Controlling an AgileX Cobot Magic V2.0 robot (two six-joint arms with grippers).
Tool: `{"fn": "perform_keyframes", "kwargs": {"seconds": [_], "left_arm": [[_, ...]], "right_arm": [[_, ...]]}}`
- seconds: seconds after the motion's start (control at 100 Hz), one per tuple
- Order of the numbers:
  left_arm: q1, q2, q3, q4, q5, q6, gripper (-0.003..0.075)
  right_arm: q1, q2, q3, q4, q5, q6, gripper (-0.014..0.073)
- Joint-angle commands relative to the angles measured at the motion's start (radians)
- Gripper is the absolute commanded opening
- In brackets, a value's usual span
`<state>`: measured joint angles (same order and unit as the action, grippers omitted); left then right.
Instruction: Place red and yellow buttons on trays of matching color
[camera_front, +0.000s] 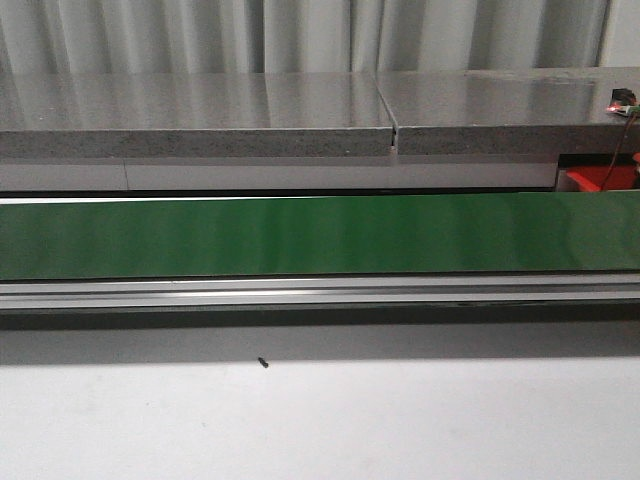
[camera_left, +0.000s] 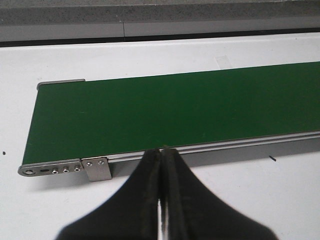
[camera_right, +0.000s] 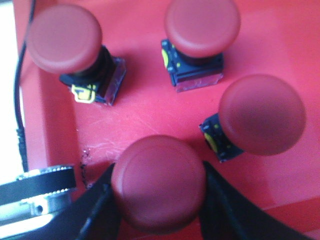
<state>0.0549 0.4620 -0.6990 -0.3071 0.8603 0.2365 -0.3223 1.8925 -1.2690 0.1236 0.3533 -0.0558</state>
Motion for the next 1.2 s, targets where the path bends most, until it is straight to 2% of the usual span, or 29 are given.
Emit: {"fn": "perform_keyframes", "kwargs": {"seconds": [0.0,0.05,0.12,0.24,0.34,0.56,0.8,1.05,1.12,1.19], "left_arm": [[-0.007,0.005,-0.022,-0.025,-0.062,-0.001,-0.002],[-0.007,0.005,-0.022,-0.025,-0.062,-0.001,-0.002],[-0.007,0.005,-0.022,-0.025,-0.062,-0.001,-0.002],[-0.007,0.005,-0.022,-0.025,-0.062,-0.001,-0.002],[-0.007,0.005,-0.022,-0.025,-0.062,-0.001,-0.002],[-0.007,0.005,-0.022,-0.025,-0.062,-0.001,-0.002],[-0.007,0.005,-0.022,-0.025,-0.062,-0.001,-0.002],[-0.007,0.005,-0.022,-0.025,-0.062,-0.001,-0.002],[-0.007,0.005,-0.022,-0.025,-0.062,-0.001,-0.002],[-0.007,0.005,-0.022,-0.025,-0.062,-0.001,-0.002]], "right_arm": [[-0.005,-0.043,-0.03,0.004,-0.058,0.003,-0.0064],[-0.005,-0.043,-0.03,0.004,-0.059,0.003,-0.005],[-0.005,-0.043,-0.03,0.004,-0.058,0.003,0.0019],[-0.005,-0.045,-0.03,0.004,-0.047,0.003,0.0227],[-0.005,-0.057,-0.03,0.004,-0.042,0.003,0.0351],[-0.005,-0.112,-0.03,0.004,-0.036,0.004,0.0381],[-0.004,-0.107,-0.03,0.004,-0.021,0.005,0.0525],[0.009,-0.202,0.005,-0.017,-0.009,0.004,0.0505],[0.027,-0.255,0.04,-0.045,-0.009,0.003,0.0412],[0.051,-0.311,0.078,-0.077,0.0,0.003,0.0249]]}}
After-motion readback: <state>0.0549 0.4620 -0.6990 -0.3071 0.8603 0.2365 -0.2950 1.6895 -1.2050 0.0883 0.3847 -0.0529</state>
